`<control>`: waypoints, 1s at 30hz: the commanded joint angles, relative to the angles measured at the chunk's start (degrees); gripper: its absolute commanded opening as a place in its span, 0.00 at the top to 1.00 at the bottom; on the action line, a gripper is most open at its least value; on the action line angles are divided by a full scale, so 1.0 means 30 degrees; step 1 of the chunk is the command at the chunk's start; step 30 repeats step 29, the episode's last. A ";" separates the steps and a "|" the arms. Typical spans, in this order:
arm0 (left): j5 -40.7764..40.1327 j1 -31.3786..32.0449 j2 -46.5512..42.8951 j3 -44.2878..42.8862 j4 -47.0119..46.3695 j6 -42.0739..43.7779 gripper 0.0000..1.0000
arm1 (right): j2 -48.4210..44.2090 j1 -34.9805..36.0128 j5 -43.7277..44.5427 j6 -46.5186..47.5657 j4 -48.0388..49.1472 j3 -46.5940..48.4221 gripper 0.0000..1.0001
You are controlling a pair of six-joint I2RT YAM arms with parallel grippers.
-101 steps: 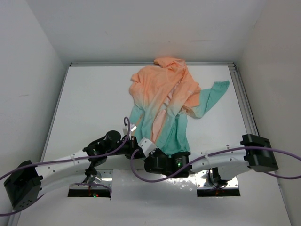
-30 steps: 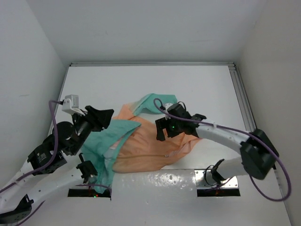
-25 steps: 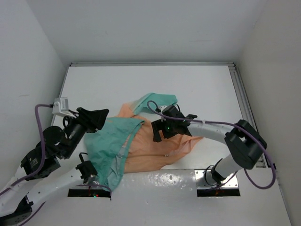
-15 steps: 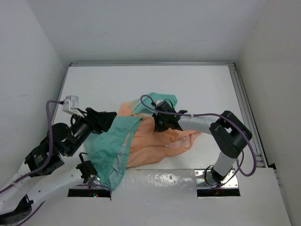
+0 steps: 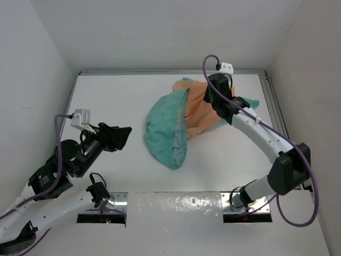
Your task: Zip up the jacket
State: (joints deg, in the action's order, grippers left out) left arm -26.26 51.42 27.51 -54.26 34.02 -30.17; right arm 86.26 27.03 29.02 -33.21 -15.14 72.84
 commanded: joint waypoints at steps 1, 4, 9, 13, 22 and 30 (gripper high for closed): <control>0.0021 0.0117 -0.0116 0.0331 -0.0615 0.0448 0.41 | -0.0919 0.0454 -0.0933 -0.0177 -0.0089 -0.3581 0.92; 0.0198 0.0146 -0.0087 0.0538 -0.0823 0.0361 0.41 | -0.1389 0.0484 -0.1438 -0.0239 0.1084 -0.5232 0.68; 0.0287 0.0146 -0.0204 0.0508 -0.0559 0.0039 0.37 | -0.1826 0.0541 -0.0736 0.0493 -0.1719 -0.3306 0.01; 0.0112 0.0146 -0.0292 0.0245 -0.0208 0.0184 0.35 | -0.5506 0.0747 -0.2751 0.1342 -0.3093 -0.2075 0.01; 0.0225 0.0146 -0.1959 0.0098 -0.0440 0.0448 0.35 | -1.6468 0.1362 -1.3110 -0.0557 -0.3129 -0.8681 0.01; 0.0989 0.0116 -0.2578 0.1006 -0.0764 0.0040 0.35 | -2.1426 0.1362 -1.3454 -0.1498 -0.5352 -1.1534 0.01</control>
